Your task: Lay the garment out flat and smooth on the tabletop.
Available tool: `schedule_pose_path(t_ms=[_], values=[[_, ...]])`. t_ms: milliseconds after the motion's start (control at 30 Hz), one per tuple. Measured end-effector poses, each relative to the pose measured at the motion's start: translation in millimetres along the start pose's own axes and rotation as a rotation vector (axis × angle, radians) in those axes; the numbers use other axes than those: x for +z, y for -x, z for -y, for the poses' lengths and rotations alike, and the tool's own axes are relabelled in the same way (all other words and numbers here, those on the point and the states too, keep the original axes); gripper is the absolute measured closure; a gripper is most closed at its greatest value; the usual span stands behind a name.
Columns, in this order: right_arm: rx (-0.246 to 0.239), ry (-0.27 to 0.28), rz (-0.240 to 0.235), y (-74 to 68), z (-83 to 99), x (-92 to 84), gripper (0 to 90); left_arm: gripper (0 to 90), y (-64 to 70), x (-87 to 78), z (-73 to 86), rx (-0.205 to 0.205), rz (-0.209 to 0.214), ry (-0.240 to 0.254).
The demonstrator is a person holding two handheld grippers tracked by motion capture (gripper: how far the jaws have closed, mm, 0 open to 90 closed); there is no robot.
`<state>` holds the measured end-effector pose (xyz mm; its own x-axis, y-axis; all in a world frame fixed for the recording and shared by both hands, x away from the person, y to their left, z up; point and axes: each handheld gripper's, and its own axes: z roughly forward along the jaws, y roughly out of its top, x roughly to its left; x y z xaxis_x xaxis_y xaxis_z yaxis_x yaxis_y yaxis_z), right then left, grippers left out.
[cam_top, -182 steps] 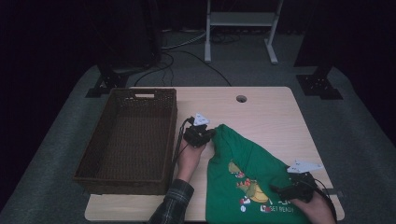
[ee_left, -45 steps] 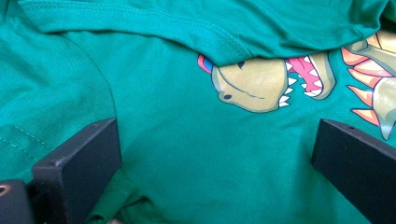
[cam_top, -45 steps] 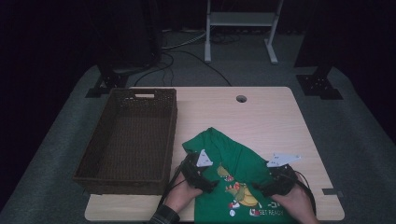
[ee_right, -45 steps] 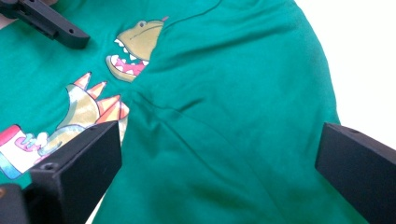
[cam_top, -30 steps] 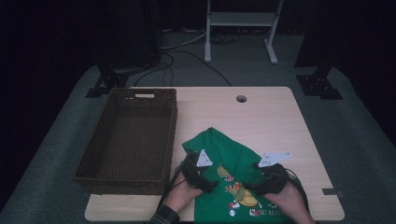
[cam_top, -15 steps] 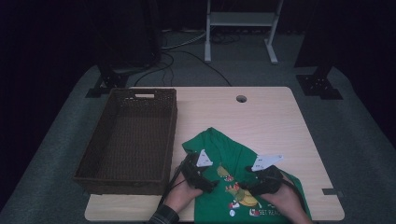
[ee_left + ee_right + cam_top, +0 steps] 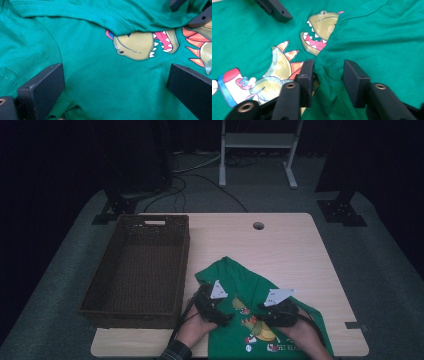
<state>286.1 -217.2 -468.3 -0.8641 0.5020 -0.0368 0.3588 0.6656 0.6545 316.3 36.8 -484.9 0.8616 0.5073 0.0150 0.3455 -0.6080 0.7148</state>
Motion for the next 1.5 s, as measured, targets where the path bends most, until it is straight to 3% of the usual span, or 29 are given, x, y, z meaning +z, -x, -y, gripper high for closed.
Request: schedule_pose_path(t_ms=[167, 267, 733, 1500], values=[[0.003, 0.012, 0.025, 1.1, 0.1, -1.8, 83.0, 0.7, 0.0, 0.0, 0.0, 0.0, 0.0, 0.0], [0.015, 0.022, 0.025, 3.0, 0.4, -3.7, 86.0, 0.6, -0.1, 0.0, 0.0, 0.0, 0.0, 0.0], [0.064, 0.06, -0.012, 8.0, -2.2, -8.5, 87.2, 0.6, 0.0, 0.0, 0.0, 0.0, 0.0, 0.0], [0.078, 0.093, 0.006, 19.8, -8.0, -18.9, 87.3, 0.6, 0.0, 0.1, 0.0, 0.0, 0.0, 0.0]])
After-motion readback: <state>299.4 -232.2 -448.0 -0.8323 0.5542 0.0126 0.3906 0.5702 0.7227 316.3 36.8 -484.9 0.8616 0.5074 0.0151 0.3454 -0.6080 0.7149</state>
